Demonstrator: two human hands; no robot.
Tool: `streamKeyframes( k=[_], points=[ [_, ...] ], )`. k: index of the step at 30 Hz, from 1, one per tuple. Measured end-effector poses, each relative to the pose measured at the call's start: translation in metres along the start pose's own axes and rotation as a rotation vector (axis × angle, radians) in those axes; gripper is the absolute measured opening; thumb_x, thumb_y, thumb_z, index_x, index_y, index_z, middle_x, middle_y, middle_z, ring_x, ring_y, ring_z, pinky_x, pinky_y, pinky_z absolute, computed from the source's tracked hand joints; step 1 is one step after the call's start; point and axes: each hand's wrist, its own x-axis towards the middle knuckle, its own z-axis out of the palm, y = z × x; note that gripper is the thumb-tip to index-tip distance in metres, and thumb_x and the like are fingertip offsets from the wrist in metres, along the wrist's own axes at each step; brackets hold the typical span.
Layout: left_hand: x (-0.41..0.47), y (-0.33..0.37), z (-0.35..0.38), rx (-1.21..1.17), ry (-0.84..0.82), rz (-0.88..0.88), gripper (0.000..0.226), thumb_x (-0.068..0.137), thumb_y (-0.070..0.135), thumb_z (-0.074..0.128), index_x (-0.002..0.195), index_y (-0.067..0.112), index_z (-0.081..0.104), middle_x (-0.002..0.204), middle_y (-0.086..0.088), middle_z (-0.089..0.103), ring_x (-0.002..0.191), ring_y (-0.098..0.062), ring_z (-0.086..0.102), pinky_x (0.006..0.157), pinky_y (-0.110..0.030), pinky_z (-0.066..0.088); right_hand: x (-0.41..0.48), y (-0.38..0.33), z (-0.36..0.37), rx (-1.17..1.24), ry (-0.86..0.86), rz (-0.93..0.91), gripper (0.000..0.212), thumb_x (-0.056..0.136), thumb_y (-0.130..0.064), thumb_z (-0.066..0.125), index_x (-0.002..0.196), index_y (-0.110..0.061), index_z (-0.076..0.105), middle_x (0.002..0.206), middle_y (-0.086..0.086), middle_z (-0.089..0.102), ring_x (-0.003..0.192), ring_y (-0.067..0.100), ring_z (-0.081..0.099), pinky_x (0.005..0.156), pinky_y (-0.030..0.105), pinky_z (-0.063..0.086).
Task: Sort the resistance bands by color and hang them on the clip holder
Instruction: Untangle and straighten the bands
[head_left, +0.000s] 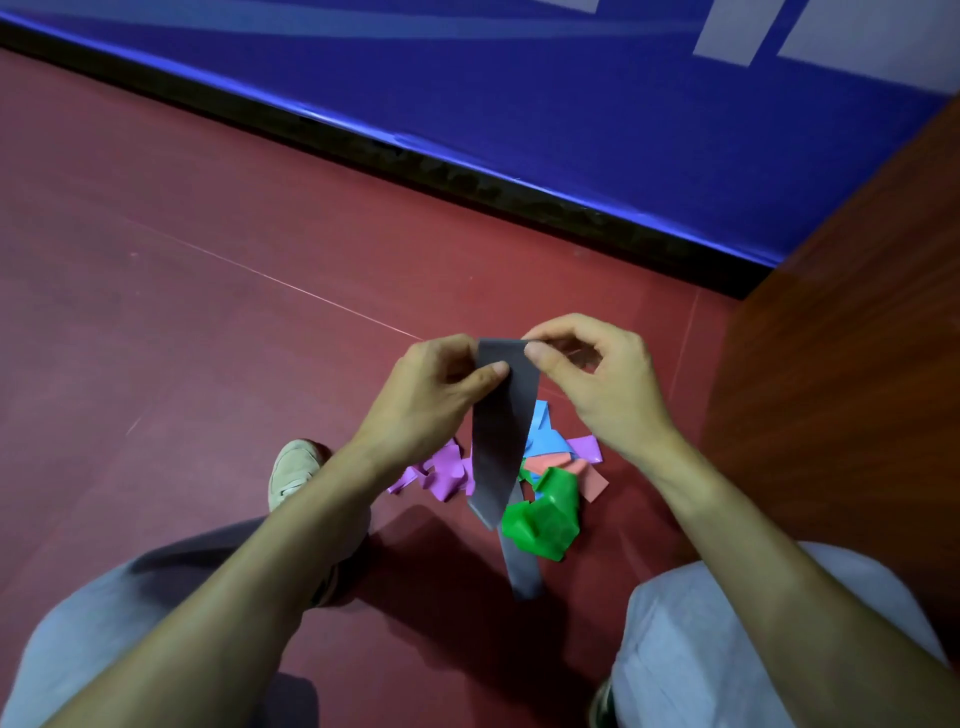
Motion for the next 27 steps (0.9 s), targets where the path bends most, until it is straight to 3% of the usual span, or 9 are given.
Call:
streamKeyframes(
  k=[3, 6, 9, 10, 11, 14, 18, 24, 27],
  points=[
    [0.001, 0.007, 0.000, -0.217, 0.066, -0.014, 0.022, 0.092, 0.016, 0.061, 0.093, -0.007, 0.065, 0.079, -0.020, 0.066, 0.070, -0.015, 0.056, 0.067, -0.037, 0.052, 0.002, -0.001, 0.001, 0.198, -0.056, 0.196, 0.008, 0.093, -0.021, 0.059, 0.098, -0.026, 0.064, 0.092, 0.001, 0.070, 0.083, 0.005, 0.064, 0.079, 0.023, 0.052],
    [0.003, 0.012, -0.002, -0.391, 0.159, -0.048, 0.024, 0.092, 0.012, 0.059, 0.090, -0.012, 0.059, 0.075, -0.015, 0.057, 0.067, -0.017, 0.052, 0.059, -0.029, 0.050, 0.000, 0.003, 0.004, 0.267, -0.166, 0.371, 0.028, 0.101, -0.031, 0.042, 0.094, -0.021, 0.067, 0.095, -0.001, 0.072, 0.093, 0.011, 0.066, 0.088, 0.029, 0.052],
    [0.005, 0.016, -0.011, -0.509, 0.255, -0.073, 0.031, 0.092, 0.010, 0.060, 0.065, 0.007, 0.045, 0.060, -0.004, 0.045, 0.056, -0.011, 0.045, 0.053, -0.023, 0.046, -0.005, 0.002, 0.012, 0.120, -0.295, 0.412, 0.057, 0.093, -0.057, 0.043, 0.089, -0.006, 0.067, 0.106, 0.006, 0.072, 0.103, 0.016, 0.065, 0.095, 0.043, 0.050],
    [0.006, 0.017, -0.015, -0.547, 0.280, -0.080, 0.035, 0.092, 0.009, 0.059, 0.062, 0.013, 0.042, 0.056, 0.000, 0.043, 0.052, -0.009, 0.045, 0.051, -0.021, 0.046, -0.007, 0.004, 0.013, 0.087, -0.341, 0.383, 0.067, 0.090, -0.062, 0.046, 0.085, 0.003, 0.060, 0.106, 0.012, 0.070, 0.113, 0.035, 0.057, 0.089, 0.050, 0.049],
    [0.006, 0.019, -0.019, -0.590, 0.300, -0.094, 0.037, 0.093, 0.007, 0.058, 0.061, 0.015, 0.040, 0.051, 0.005, 0.044, 0.047, -0.005, 0.045, 0.049, -0.019, 0.045, -0.008, 0.004, 0.013, 0.096, -0.367, 0.346, 0.064, 0.090, -0.057, 0.049, 0.079, 0.007, 0.052, 0.092, 0.012, 0.069, 0.084, 0.009, 0.031, 0.076, 0.048, 0.047],
    [0.007, 0.018, -0.031, -0.725, 0.350, -0.141, 0.033, 0.094, 0.007, 0.055, 0.066, 0.015, 0.040, 0.043, 0.010, 0.047, 0.040, -0.001, 0.048, 0.049, -0.017, 0.047, -0.007, 0.001, 0.014, 0.154, -0.382, 0.272, 0.027, 0.096, -0.013, 0.054, 0.070, -0.008, 0.048, 0.062, -0.008, 0.043, 0.059, 0.000, 0.037, 0.057, 0.018, 0.034],
    [0.007, 0.009, -0.038, -0.841, 0.405, -0.219, 0.017, 0.094, 0.010, 0.058, 0.078, 0.012, 0.051, 0.053, 0.006, 0.057, 0.045, -0.005, 0.054, 0.055, -0.021, 0.051, -0.005, 0.002, 0.019, 0.249, -0.291, 0.269, 0.013, 0.090, 0.007, 0.056, 0.092, -0.003, 0.062, 0.077, -0.005, 0.064, 0.066, -0.007, 0.057, 0.068, 0.009, 0.045],
    [0.010, 0.004, -0.039, -1.009, 0.450, -0.388, 0.007, 0.093, 0.010, 0.058, 0.087, 0.008, 0.060, 0.067, 0.000, 0.064, 0.054, -0.009, 0.062, 0.061, -0.023, 0.056, 0.001, 0.004, 0.018, 0.200, -0.077, 0.256, 0.016, 0.084, 0.003, 0.067, 0.087, -0.013, 0.068, 0.076, -0.007, 0.068, 0.067, -0.004, 0.059, 0.068, 0.011, 0.047],
    [0.013, -0.001, -0.043, -1.011, 0.465, -0.409, 0.008, 0.093, 0.009, 0.058, 0.086, 0.009, 0.057, 0.061, 0.000, 0.052, 0.050, -0.010, 0.050, 0.059, -0.025, 0.056, 0.003, 0.003, 0.016, 0.160, -0.046, 0.239, 0.025, 0.084, 0.003, 0.066, 0.083, -0.022, 0.068, 0.075, -0.013, 0.068, 0.069, -0.004, 0.060, 0.070, 0.013, 0.047]
  ],
)
